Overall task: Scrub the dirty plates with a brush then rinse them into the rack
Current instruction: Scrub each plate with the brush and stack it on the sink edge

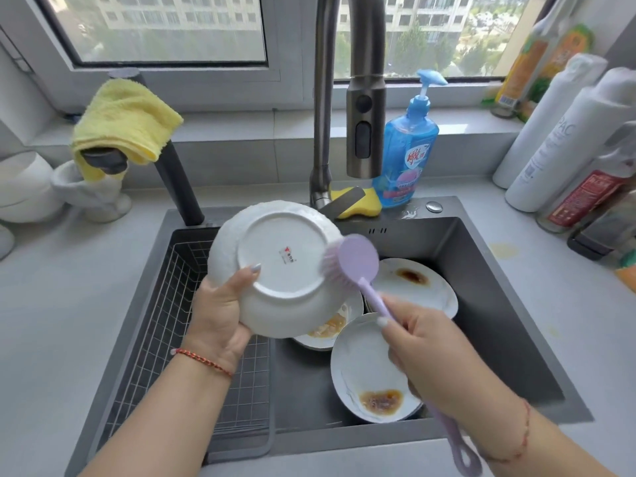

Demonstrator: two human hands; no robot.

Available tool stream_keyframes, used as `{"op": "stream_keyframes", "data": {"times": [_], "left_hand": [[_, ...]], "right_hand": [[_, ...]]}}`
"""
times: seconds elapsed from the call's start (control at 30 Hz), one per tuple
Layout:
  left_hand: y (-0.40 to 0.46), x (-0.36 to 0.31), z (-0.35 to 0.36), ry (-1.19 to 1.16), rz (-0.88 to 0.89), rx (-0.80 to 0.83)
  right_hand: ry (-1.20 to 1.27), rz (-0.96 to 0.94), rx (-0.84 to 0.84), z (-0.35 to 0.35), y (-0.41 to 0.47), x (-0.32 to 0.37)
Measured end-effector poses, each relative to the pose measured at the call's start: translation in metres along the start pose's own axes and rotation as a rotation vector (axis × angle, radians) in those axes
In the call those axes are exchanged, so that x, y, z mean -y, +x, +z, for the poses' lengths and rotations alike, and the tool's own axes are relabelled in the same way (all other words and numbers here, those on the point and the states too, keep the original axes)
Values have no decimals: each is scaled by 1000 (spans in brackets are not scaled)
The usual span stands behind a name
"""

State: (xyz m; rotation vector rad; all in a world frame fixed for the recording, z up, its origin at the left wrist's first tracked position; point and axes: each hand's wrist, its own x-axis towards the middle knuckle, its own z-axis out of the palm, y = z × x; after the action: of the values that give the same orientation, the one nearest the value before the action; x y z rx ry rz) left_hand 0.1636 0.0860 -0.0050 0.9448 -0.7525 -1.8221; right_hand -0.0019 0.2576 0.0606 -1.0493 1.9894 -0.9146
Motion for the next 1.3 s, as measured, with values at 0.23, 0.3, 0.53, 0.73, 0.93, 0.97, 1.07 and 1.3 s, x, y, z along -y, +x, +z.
{"op": "stream_keyframes", "data": {"times": [0.23, 0.3, 0.53, 0.73, 0.93, 0.97, 1.07, 1.3], "left_hand": [[4, -40, -10, 291, 217, -83], [7, -55, -2, 616, 377, -133], [43, -67, 17, 1548, 825, 20], [94, -47, 13, 1863, 975, 165], [129, -32, 7, 2018, 990, 246], [134, -29, 6, 2040, 967, 255], [146, -22, 2, 2080, 932, 268], [166, -13, 1, 2040, 931, 332]], "right_hand": [[279, 161, 56, -2, -17, -9], [307, 151, 18, -4, -16, -13], [230, 179, 15, 0, -10, -25], [235, 201, -22, -1, -7, -28], [438, 244, -19, -5, -1, -30], [501, 256, -16, -6, -1, -29], [570, 265, -29, -7, 2, -31], [535, 275, -55, -8, 7, -37]]}}
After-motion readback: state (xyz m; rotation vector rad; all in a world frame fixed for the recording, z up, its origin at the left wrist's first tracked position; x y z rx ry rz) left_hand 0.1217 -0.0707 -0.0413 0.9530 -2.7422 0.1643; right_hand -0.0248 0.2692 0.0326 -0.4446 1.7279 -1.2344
